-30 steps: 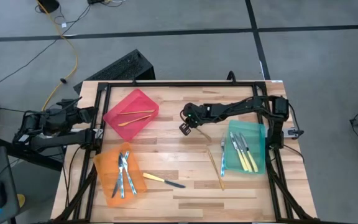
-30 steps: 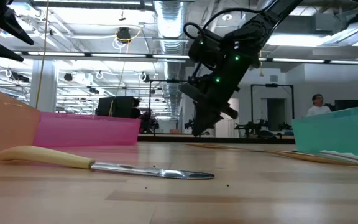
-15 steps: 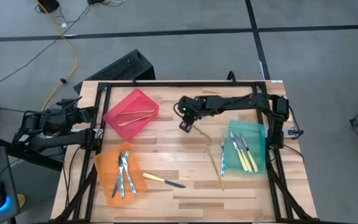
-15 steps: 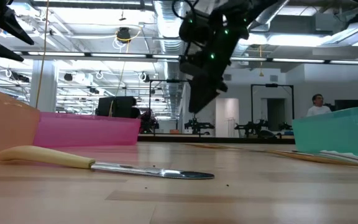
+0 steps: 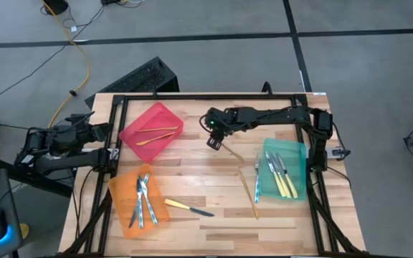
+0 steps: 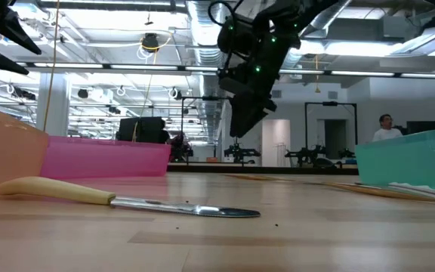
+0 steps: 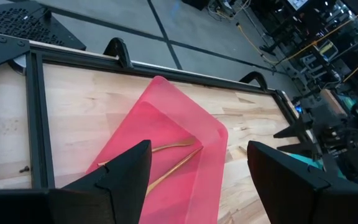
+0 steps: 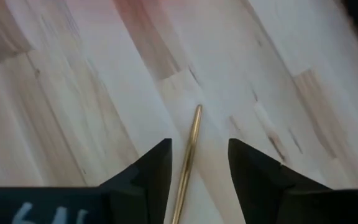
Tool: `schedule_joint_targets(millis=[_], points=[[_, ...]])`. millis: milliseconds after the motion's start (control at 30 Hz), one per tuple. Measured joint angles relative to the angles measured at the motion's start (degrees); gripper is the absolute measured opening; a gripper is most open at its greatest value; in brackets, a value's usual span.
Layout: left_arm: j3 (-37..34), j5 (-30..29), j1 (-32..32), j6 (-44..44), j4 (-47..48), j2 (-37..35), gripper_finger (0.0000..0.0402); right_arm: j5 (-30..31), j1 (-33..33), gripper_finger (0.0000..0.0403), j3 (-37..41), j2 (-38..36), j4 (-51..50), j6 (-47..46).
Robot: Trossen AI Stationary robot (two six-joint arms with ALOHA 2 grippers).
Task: Sort silverware by color (type)
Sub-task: Put the top gold knife into the red bin
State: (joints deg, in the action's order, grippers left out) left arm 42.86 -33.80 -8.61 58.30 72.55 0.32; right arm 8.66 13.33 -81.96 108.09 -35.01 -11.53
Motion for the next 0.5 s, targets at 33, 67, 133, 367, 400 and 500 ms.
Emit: schedule_joint_targets(millis=[33,67,133,367,400,500], points=[[0.0,0.0,0.0,0.0,0.0,0.0,0.0247,-0.1,0.0,0.0177,0.1,0.0,-0.7,0.0],[0.0,0.0,0.0,0.0,0.0,0.0,0.0247,-0.1,0.0,0.0176,0.3,0.0,-1.2,0.0],[0.0,0.0,0.0,0.0,0.0,0.0,0.0247,0.1,0.0,0.0176,0.8,0.0,-1.2,0.0],[0.0,0.0,0.0,1.4,0.0,0.0,0.0247,0.2,0.3,0.0176,4.4,0.0,2.3,0.0],[0.0,0.0,0.0,1.4,0.0,0.0,0.0247,0.3,0.3,0.0176,5.2,0.0,3.0,0.0],[0.0,0.0,0.0,1.5,0.0,0.0,0.0247,0.5,0.4,0.0176,7.0,0.0,5.4,0.0]])
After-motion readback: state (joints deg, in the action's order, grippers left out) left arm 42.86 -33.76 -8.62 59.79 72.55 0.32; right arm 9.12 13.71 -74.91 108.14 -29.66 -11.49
